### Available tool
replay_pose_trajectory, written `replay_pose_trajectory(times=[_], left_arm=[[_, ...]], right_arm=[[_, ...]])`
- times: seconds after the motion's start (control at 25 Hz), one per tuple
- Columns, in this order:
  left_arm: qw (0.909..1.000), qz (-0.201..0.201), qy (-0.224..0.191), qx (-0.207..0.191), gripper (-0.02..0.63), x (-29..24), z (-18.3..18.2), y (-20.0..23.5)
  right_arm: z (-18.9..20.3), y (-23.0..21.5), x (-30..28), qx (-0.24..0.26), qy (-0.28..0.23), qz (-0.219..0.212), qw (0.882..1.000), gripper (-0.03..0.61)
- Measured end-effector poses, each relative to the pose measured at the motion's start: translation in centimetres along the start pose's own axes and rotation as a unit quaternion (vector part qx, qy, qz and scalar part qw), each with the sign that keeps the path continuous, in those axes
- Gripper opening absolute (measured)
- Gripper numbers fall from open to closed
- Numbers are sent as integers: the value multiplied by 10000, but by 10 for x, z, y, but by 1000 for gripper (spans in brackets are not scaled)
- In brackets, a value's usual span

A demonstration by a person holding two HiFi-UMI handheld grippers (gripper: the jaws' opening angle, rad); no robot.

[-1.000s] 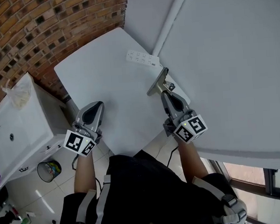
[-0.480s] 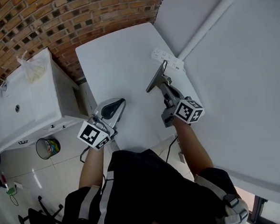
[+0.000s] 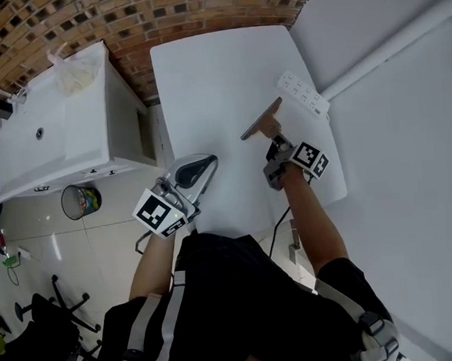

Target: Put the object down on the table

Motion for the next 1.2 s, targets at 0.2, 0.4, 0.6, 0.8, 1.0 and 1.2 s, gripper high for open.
replay_pose_trajectory(times=[0.2,0.4,0.6,0.8,1.0,1.2], left_arm=[[9998,-95,135,101,-3,5,13,-10],[9996,-63,250,73,-2,2,19,-20],[9995,-71,288,84,-2,3,24,-24],[9989,-217,297,294,-2,5,33,-16],[9978,-334,296,485,-2,12,39,-16],[9968,-449,366,557,-2,23,37,-10]], right_arm=[[9,-31,-20,-1104,66,159,9937,2],[22,-48,-38,-1687,128,300,9851,2],[39,-48,-52,-1775,272,322,9832,2],[45,-51,-56,-1870,247,323,9815,3],[46,-52,-56,-2003,96,259,9793,9],[49,-50,-58,-2181,-16,-44,9759,26]])
Point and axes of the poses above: the fingertips, and each gripper's own axes: x backward along the fingers, y to its left, z out of its underside, the point moved 3 cm from there along x, backward along the fingers, and after that the axes turned 4 degrees about z, right-handed, at the moved point
